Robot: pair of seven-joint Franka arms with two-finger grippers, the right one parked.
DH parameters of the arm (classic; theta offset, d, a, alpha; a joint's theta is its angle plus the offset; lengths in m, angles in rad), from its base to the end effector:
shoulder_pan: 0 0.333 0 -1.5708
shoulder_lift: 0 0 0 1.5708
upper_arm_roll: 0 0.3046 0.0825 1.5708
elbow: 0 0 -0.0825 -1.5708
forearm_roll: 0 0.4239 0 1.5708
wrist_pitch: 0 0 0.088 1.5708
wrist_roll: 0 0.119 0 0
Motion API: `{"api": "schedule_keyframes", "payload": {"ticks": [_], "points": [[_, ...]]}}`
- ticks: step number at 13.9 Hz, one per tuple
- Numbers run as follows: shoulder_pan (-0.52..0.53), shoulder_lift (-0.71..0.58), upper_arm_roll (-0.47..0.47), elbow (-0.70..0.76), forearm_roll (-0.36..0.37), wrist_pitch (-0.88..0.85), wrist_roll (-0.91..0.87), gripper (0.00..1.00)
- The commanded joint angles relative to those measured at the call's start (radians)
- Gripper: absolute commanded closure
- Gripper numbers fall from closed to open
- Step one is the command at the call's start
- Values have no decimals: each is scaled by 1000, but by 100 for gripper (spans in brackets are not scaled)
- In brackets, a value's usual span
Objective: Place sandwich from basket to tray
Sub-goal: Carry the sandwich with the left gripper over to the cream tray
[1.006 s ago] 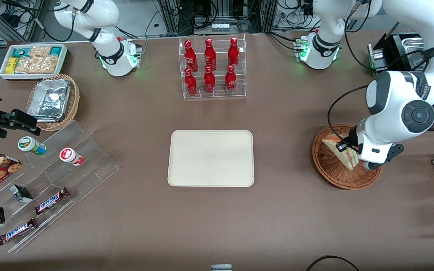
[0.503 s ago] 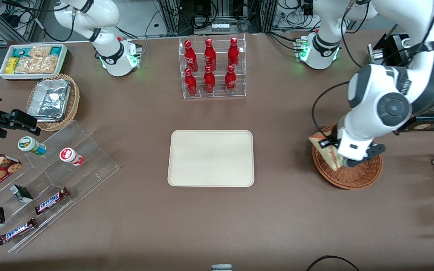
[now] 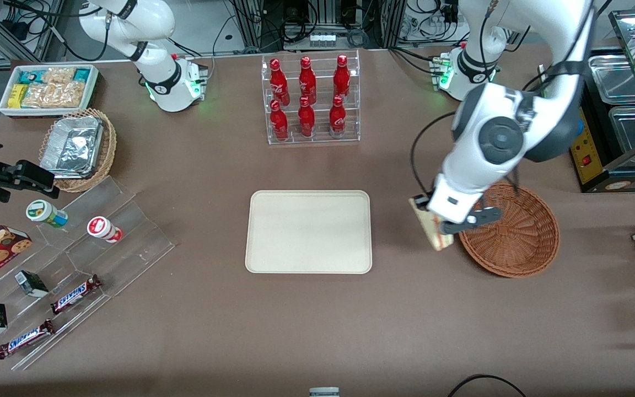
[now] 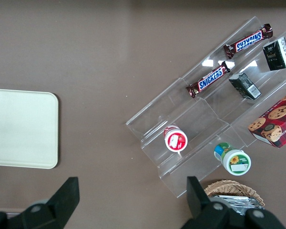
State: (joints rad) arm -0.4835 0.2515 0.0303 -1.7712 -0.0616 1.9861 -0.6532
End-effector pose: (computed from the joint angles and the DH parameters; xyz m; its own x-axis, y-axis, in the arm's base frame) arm 0.5880 -0.2924 0.3746 0.9732 0.2223 -0.0584 0.2236 -0.9746 0.0155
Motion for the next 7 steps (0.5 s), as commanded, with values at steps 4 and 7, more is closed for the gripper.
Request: {"api": "schedule_keyframes", "payload": {"ticks": [4, 7], "points": [[-142, 152, 16, 97, -7, 89, -39, 76], [-156, 216, 16, 147, -6, 89, -46, 76]]}}
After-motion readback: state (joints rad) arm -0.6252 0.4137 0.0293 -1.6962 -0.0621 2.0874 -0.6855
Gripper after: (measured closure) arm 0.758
